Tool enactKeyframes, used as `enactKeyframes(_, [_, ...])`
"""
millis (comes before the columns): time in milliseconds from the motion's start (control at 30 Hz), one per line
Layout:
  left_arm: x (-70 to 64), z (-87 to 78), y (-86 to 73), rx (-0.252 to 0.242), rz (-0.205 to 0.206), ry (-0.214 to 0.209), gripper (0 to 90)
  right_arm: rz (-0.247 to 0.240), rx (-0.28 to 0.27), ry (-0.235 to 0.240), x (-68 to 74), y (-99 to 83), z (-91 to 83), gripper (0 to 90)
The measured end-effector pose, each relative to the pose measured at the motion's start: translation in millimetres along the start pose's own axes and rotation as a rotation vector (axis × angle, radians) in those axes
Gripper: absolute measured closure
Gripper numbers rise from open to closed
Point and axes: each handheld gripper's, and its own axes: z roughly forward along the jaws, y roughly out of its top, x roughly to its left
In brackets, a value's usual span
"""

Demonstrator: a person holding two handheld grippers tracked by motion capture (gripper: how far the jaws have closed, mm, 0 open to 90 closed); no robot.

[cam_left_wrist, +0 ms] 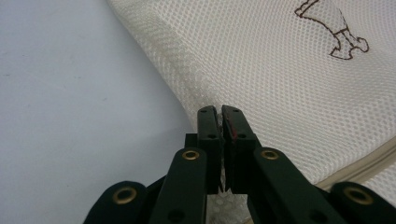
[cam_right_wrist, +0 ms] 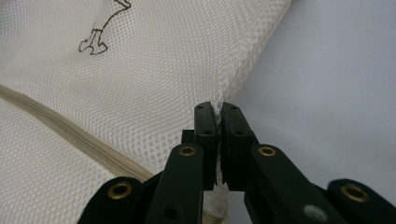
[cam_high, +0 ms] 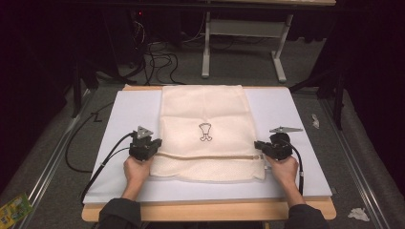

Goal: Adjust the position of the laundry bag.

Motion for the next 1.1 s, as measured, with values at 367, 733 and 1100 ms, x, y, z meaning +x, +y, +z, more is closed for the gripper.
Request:
enactKeyframes(367, [-1.0,5.2,-2.2,0.010,0.012,0.009,86.8,0.018,0.014,-0.003,-3.8,-5.0,3.3,87.5])
enactKeyframes(733, [-1.8,3.5,-2.2,-0.005,0.014,0.014,81.6,0.016,0.017,-0.009,-4.4,-5.4,4.2,81.0])
enactKeyframes(1100, [-12.4,-19.1,-7.5,-0.063,0.061,0.001,63.2,0.045,0.033,0.011,-7.3,-6.9,-7.5,66.1])
